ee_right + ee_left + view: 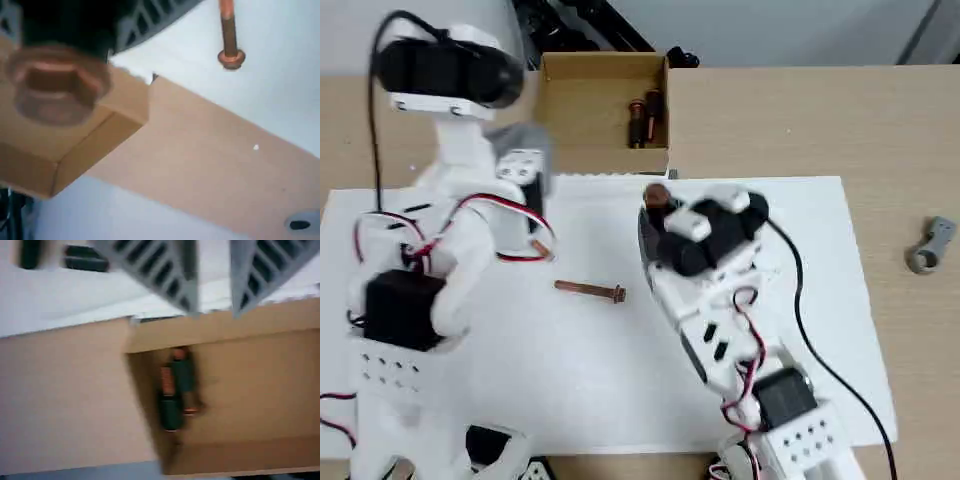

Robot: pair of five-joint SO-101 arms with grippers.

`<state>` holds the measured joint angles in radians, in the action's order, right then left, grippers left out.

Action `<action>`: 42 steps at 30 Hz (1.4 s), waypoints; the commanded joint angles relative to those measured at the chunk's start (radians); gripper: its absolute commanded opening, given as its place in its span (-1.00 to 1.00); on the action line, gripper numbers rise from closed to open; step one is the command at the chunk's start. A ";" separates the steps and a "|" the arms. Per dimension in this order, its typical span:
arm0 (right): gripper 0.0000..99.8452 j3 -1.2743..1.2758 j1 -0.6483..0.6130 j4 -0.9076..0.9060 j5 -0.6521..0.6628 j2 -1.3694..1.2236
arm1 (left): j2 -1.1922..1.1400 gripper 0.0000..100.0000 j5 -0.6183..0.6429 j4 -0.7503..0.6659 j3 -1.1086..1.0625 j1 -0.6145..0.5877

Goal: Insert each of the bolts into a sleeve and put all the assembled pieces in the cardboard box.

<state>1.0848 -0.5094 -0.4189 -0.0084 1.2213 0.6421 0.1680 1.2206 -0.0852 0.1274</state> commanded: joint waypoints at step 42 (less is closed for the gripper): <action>-0.99 -1.830 0.177 0.183 -0.143 -2.161 | 0.009 -0.99 -0.028 0.374 -0.010 -0.351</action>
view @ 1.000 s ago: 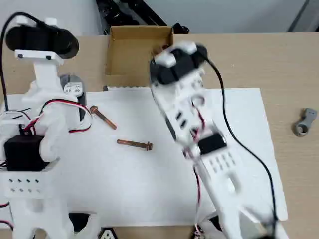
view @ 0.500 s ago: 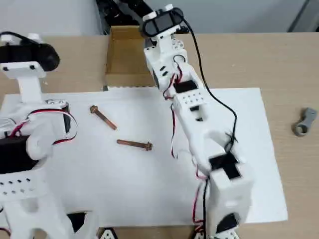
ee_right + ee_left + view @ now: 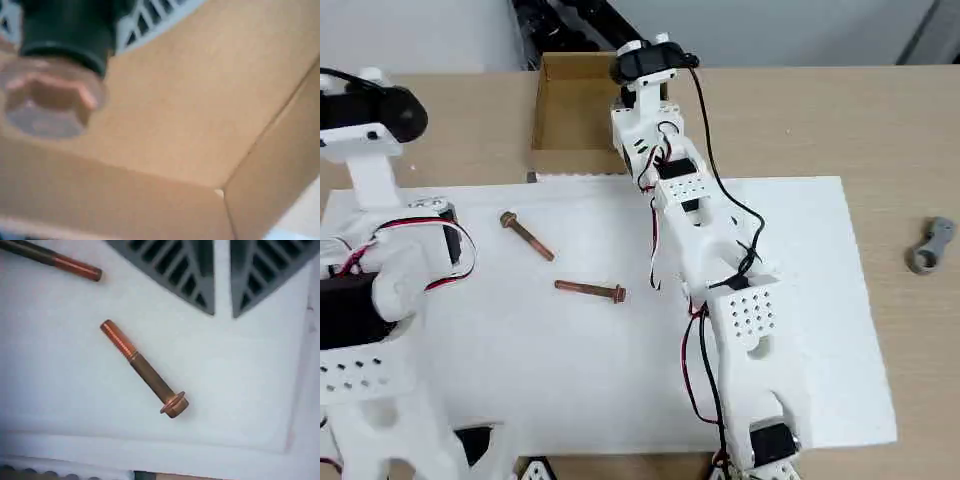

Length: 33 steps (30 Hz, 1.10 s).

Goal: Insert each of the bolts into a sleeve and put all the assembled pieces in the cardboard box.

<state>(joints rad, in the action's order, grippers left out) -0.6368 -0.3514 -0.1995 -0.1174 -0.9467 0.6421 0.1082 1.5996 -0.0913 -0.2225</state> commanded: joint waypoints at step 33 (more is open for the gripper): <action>-0.71 -0.143 0.039 -0.650 -0.126 0.407 | -0.888 -0.70 0.499 0.152 0.381 0.009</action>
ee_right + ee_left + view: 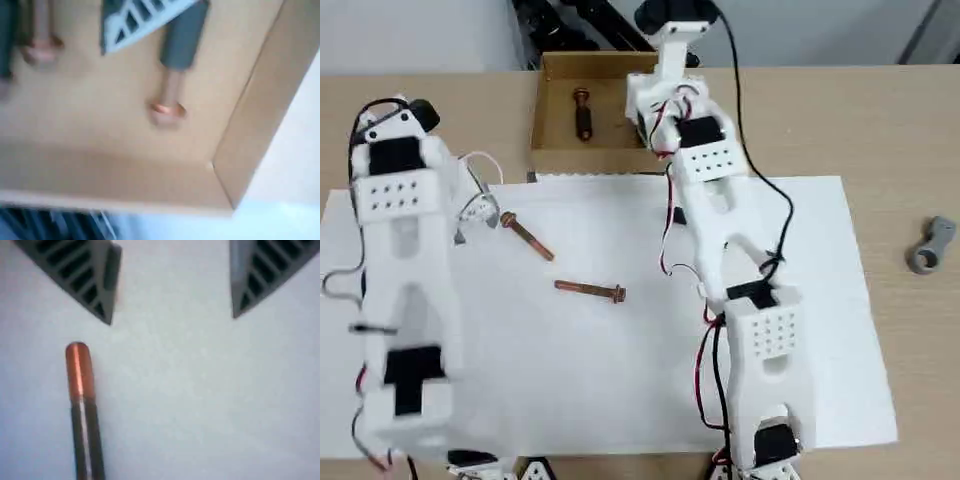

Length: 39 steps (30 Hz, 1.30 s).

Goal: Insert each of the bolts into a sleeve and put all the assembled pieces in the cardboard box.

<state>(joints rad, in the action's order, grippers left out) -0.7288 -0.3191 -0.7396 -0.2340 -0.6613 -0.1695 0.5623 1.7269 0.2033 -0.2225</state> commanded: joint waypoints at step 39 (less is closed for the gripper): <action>-0.71 -0.049 0.071 -0.730 0.104 0.354 | -0.568 -0.71 0.324 -0.097 0.265 0.106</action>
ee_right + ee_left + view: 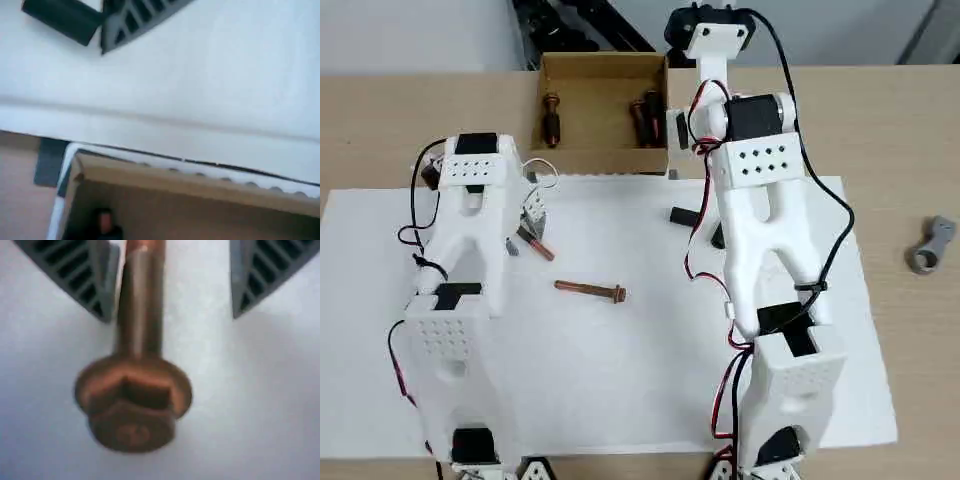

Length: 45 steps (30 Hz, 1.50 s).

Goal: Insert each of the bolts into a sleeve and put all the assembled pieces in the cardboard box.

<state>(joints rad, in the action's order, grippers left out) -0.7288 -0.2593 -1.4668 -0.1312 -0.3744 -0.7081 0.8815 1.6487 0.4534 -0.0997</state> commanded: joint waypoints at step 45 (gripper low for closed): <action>-0.71 0.284 0.067 -0.116 -0.368 0.059 | 0.459 -0.99 -0.416 0.103 0.263 0.069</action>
<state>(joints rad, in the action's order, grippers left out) -0.4879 -0.1718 -1.6249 -0.4166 -0.3728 -0.3583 0.4733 1.7423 0.7311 -0.0338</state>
